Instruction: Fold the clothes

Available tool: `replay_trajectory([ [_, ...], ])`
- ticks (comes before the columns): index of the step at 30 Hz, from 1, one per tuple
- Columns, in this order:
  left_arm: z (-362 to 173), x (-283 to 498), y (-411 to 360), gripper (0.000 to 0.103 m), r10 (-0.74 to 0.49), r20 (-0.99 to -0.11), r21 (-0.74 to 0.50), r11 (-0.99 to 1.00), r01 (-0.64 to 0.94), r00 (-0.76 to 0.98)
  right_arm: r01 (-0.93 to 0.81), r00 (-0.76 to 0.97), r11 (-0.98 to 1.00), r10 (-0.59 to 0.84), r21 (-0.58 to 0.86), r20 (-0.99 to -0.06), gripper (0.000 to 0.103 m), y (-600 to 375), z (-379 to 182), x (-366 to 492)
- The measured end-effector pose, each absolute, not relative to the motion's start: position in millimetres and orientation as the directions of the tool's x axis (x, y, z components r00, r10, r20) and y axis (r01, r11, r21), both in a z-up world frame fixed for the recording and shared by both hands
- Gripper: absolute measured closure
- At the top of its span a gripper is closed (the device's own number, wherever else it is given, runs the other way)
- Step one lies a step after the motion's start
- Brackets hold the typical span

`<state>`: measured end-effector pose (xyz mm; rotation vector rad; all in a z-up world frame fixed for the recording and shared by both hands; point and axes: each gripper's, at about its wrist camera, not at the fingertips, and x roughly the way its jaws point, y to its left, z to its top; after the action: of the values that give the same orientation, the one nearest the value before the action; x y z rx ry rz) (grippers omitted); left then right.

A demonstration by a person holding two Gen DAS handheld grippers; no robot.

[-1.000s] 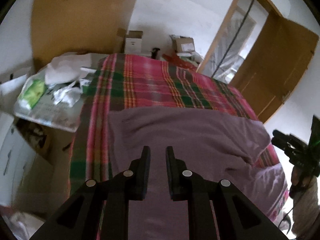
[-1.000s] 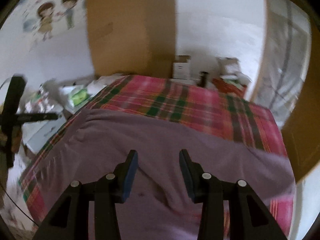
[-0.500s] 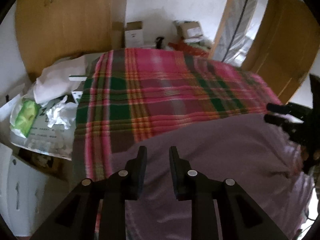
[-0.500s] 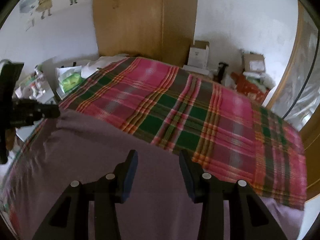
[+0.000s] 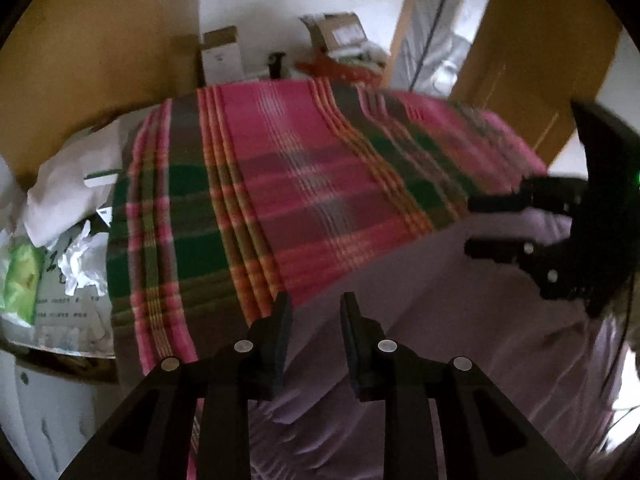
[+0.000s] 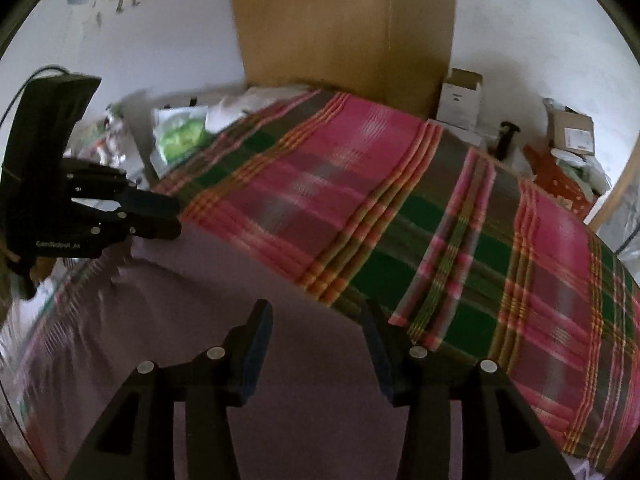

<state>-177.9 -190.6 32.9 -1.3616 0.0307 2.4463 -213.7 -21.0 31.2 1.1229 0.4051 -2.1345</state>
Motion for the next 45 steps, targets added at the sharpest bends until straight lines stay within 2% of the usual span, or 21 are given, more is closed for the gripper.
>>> replay_trajectory([
  [9,19.8,-177.9,-191.7,0.077,0.2,-0.863,-0.053,-0.949,-0.311,-0.463,0.721,-0.371,-0.692,-0.39,0.003,-0.843,0.053,-21.7,8.5,-224.4],
  [25,13.4,-164.3,-191.7,0.077,0.199,-0.829,0.007,-0.931,-0.364,-0.523,0.749,-0.355,-0.662,-0.438,0.029,-0.826,0.05,-30.1,6.3,-224.4],
  [32,13.3,-161.3,-181.4,0.077,0.179,-0.835,0.055,-0.913,-0.403,-0.52,0.779,-0.338,-0.627,-0.444,0.018,-0.83,0.069,-28.7,8.8,-212.8],
  [34,14.1,-158.4,-181.0,0.079,0.176,-0.834,0.069,-0.907,-0.415,-0.523,0.783,-0.337,-0.622,-0.444,0.014,-0.83,0.086,-28.1,9.4,-209.8],
  [35,14.4,-157.5,-180.3,0.081,0.174,-0.834,0.075,-0.904,-0.421,-0.523,0.786,-0.338,-0.618,-0.443,0.01,-0.831,0.089,-28.2,9.8,-207.8],
  [37,15.2,-157.1,-179.8,0.083,0.173,-0.835,0.079,-0.902,-0.425,-0.522,0.79,-0.344,-0.613,-0.439,-0.003,-0.83,0.093,-28.3,10.5,-203.8],
  [41,18.0,-154.1,-179.5,0.096,0.157,-0.831,0.096,-0.905,-0.415,-0.534,0.785,-0.37,-0.619,-0.432,-0.028,-0.823,0.097,-25.4,11.9,-196.4],
  [45,24.1,-145.2,-178.1,0.098,0.129,-0.806,0.128,-0.915,-0.383,-0.578,0.775,-0.396,-0.631,-0.444,-0.033,-0.804,0.098,-20.5,21.1,-183.5],
])
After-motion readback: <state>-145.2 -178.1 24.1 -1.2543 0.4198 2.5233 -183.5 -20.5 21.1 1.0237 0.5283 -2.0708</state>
